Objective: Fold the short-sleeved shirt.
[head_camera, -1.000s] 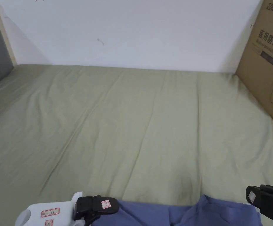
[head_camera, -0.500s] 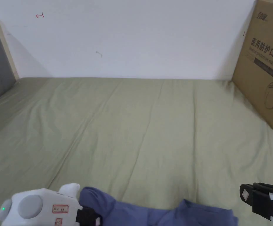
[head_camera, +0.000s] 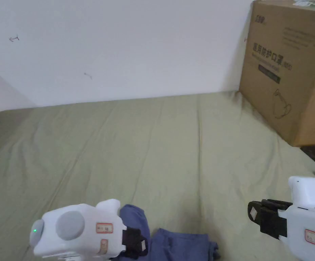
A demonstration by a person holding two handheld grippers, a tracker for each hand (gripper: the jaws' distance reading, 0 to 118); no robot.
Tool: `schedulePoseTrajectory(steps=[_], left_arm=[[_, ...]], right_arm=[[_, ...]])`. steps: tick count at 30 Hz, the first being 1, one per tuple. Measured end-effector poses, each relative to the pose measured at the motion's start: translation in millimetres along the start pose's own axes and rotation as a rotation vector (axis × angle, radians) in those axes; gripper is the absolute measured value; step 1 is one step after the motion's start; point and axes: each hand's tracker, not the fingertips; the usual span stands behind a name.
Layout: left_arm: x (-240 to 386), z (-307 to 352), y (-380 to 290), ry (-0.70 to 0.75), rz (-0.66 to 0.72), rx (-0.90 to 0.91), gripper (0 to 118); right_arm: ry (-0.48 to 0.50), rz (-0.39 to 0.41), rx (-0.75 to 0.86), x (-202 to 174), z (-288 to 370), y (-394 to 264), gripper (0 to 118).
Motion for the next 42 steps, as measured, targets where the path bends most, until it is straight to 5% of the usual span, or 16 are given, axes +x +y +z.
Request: schedulePoseTrajectory(steps=[2,5,8,12,13,15,17,27,29,32,36,42], left_arm=[[13.7,-30.1,4.6,-0.082,0.033,-0.054,44],[32.5,-64.4,3.4,-0.257,0.140,-0.112,108],[41.4,-65.4,2.6,-0.357,0.181,-0.056,111],[40.7,-36.0,5.7,-0.255,0.020,-0.003,111],[38.4,-27.7,5.1,-0.205,-0.037,0.012,109],[34.0,-10.4,-1.4,-0.098,-0.134,0.084,76],[32.2,-3.0,-8.4,-0.019,-0.212,0.128,1],[56.4,-96.4,-28.9,-0.122,-0.227,-0.144,1],[53.7,-136.2,-33.5,-0.021,-0.195,-0.277,1],[42.0,-142.3,-28.4,-0.199,-0.082,-0.187,1],[40.8,-105.8,-25.1,-0.223,-0.035,-0.151,2],[67.4,36.2,-2.3,-0.158,-0.239,0.385,2]], right_arm=[[-0.011,-0.005,0.003,3.2,3.5,-0.2,0],[-0.028,-0.007,0.006,7.9,8.4,-1.0,0],[-0.027,-0.027,0.010,13.3,11.1,0.0,0],[-0.033,-0.041,0.019,16.8,10.3,3.0,0],[-0.031,-0.043,0.019,17.7,9.5,3.9,0],[-0.029,-0.045,0.019,18.3,8.8,4.6,0],[-0.030,-0.043,0.023,18.7,9.0,4.8,0],[-0.054,-0.047,0.007,26.3,10.5,1.3,0],[-0.111,-0.026,-0.002,26.6,11.3,-0.2,0],[-0.118,-0.021,-0.010,27.4,11.0,-2.8,0],[-0.087,-0.047,-0.026,27.5,10.1,-4.8,0],[-0.035,0.011,0.107,3.9,23.9,23.1,0]])
